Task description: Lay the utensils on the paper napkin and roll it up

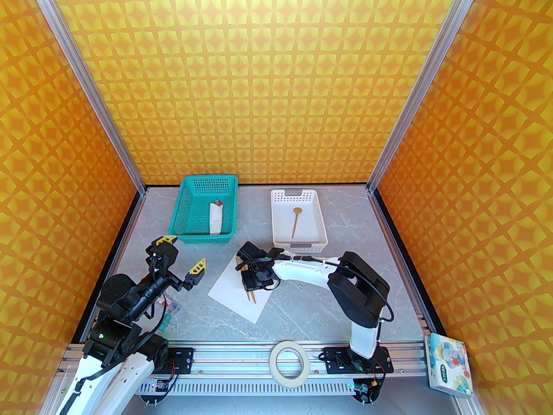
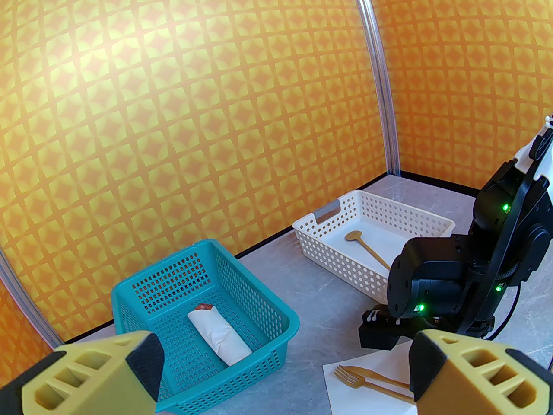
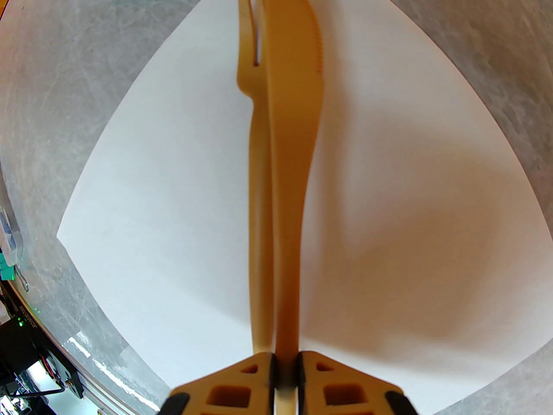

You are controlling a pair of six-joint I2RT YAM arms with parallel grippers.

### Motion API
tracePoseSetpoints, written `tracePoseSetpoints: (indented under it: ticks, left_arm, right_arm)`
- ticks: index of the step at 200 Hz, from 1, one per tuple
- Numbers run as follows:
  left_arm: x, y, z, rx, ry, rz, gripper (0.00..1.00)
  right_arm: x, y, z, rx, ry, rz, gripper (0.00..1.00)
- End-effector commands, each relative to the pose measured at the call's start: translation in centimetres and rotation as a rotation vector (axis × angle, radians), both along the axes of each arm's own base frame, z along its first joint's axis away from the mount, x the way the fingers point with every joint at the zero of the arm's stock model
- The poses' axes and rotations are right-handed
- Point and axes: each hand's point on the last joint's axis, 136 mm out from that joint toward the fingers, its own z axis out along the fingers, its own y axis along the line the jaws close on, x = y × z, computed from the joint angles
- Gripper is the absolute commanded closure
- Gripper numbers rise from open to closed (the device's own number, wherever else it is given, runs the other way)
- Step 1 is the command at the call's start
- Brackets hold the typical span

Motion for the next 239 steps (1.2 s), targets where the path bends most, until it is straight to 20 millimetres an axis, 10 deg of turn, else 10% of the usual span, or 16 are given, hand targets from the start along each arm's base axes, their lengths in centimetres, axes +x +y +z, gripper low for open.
tracePoseSetpoints:
  ticks: [1,239]
  left_arm:
    - [-0.1,-0.1,-0.5,0.013,0.005,-0.009,0.01]
    - [0.0,-0.1,-0.5,0.016,0.01,-0.009,0.01]
  right_arm:
    - [0.0,0.4,-0.5,0.003,0.008,-0.012,0.83]
    - [0.9,0.4,1.7,-0.012,-0.045,-0.009,0.72]
